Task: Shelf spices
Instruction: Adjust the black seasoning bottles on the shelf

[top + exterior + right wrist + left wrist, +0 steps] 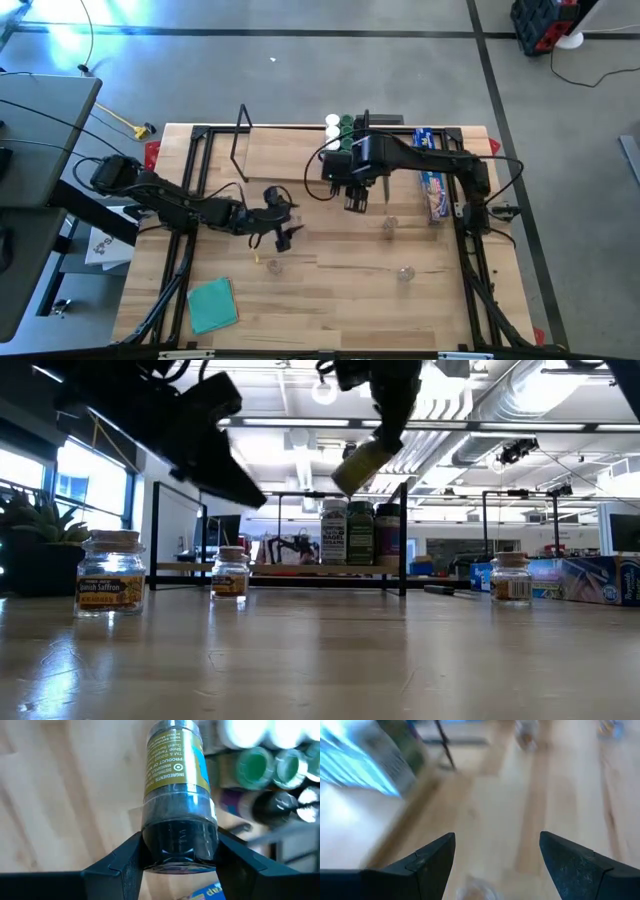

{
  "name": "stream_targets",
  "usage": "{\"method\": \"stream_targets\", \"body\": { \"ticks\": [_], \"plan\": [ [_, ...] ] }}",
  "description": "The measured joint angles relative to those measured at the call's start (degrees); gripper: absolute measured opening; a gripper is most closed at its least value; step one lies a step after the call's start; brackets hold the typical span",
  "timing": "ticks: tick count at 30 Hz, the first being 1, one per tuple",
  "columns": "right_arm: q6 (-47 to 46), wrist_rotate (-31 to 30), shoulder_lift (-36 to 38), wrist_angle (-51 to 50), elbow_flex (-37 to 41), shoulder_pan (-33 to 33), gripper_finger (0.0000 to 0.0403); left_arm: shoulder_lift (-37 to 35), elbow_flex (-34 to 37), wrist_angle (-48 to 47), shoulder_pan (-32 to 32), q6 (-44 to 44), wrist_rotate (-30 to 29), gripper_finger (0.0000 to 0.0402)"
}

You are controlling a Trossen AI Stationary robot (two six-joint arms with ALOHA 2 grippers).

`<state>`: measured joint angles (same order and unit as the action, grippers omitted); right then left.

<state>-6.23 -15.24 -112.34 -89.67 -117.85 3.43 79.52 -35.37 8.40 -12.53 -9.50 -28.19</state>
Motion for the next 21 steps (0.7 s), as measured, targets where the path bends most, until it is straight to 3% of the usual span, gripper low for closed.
{"method": "stream_targets", "body": {
  "ticks": [4,6,10,16,21],
  "plan": [
    [3.43,4.71,-0.82,-0.36,-1.61,-0.6,0.0192,-0.02,0.0,8.11,0.44,5.95,-7.06,0.0284],
    [3.55,5.61,-0.85,-0.35,-0.78,-1.63,0.0192,0.12,0.0,13.22,1.42,9.94,-7.12,0.0284],
    [3.45,6.98,-1.01,0.44,1.0,-3.42,0.0192,2.5,-0.05,23.51,4.72,16.16,-2.41,0.0284],
    [3.05,7.1,-1.02,2.7,2.26,-4.38,0.0192,10.65,-0.95,35.19,8.84,22.97,10.92,0.0287],
    [2.19,8.24,-1.02,4.06,2.32,-4.51,0.0192,17.64,-4.87,36.81,9.26,24.65,12.2,0.0287]
  ]
}}
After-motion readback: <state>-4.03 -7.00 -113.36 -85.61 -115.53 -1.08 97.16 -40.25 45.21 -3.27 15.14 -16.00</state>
